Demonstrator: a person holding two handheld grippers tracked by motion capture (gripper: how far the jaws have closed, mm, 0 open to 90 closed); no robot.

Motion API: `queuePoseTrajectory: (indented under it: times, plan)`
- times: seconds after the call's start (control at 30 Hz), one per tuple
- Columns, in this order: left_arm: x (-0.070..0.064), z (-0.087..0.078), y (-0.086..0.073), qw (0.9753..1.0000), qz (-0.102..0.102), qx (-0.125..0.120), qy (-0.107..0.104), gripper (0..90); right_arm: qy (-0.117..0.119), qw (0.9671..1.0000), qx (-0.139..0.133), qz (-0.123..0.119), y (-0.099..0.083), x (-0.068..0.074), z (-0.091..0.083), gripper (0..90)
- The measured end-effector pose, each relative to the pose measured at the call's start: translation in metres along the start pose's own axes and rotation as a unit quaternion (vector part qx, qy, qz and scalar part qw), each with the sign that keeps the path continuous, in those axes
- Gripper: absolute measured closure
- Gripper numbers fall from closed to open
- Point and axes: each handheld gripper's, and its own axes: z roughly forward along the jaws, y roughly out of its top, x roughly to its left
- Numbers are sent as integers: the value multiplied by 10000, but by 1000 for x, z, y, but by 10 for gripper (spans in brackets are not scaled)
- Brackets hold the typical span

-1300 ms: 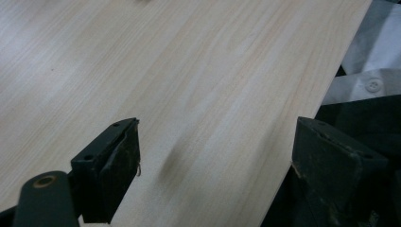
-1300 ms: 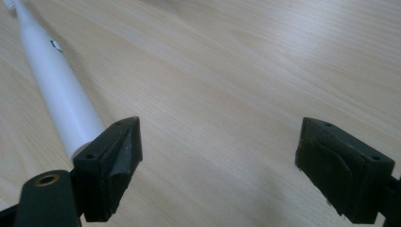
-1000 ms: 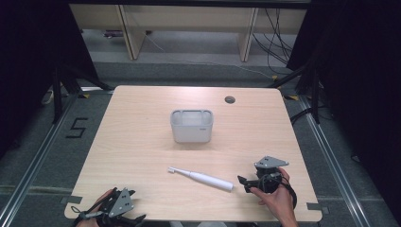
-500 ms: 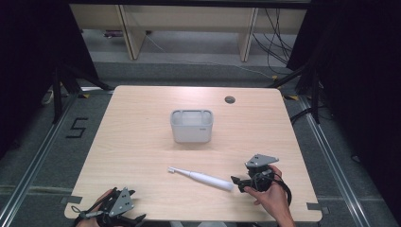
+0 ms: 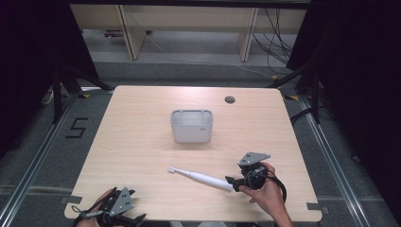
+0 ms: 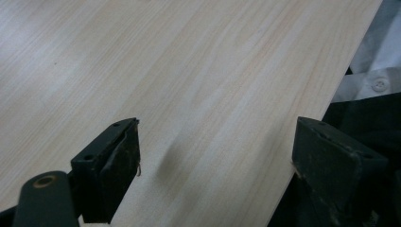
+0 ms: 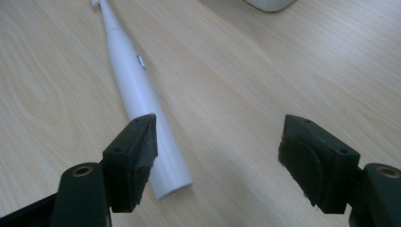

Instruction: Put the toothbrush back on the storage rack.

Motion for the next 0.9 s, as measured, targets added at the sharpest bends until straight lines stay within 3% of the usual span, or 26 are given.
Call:
queuePoseTrajectory:
  times: [0.03, 0.13, 0.2, 0.23, 0.27, 0.37, 0.5, 0.53, 0.63, 0.67, 0.7, 0.83, 0.9]
  plan:
    - [0, 0, 0, 10000, 39, 29, -9, 159, -14, 10000, 45, 61, 1, 2, 0, 290]
    - [0, 0, 0, 10000, 15, 87, -31, 158, 3, 9999, -31, -151, 6, 4, 3, 303]
    - [0, 1, 0, 10000, -38, 38, -17, 159, 34, 9999, 78, -107, 10, 7, 4, 320]
    - [0, 0, 0, 10000, 30, 23, -11, 159, 34, 9999, 78, -107, 10, 7, 4, 320]
    - [0, -1, 0, 10000, 48, 34, -14, 159, 53, 9995, 40, -303, 14, 7, 8, 323]
    - [0, 0, -1, 10000, -26, 48, -12, 159, 107, 9993, 92, -352, 19, 11, 11, 336]
    - [0, 0, -1, 10000, 35, 89, -28, 159, 225, 9985, 198, -468, 25, 15, 14, 360]
    - [0, 1, -1, 10000, -38, 39, -10, 159, 220, 9985, 156, -481, 26, 17, 16, 368]
    - [0, 0, 0, 10000, 3, 2, 23, 158, 246, 9980, 214, -541, 29, 19, 18, 386]
    - [0, -1, 0, 10000, 47, 20, -4, 158, 284, 9975, 313, -575, 32, 22, 21, 399]
    - [-1, 0, -1, 10000, -42, 59, -46, 159, 329, 9967, 394, -624, 33, 23, 22, 405]
    - [0, -1, 0, 10000, 49, 19, -19, 158, 358, 9964, 563, -527, 36, 29, 30, 428]
    - [0, 0, -1, 10000, 10, 71, -19, 159, 502, 9940, 621, -742, 39, 30, 34, 434]
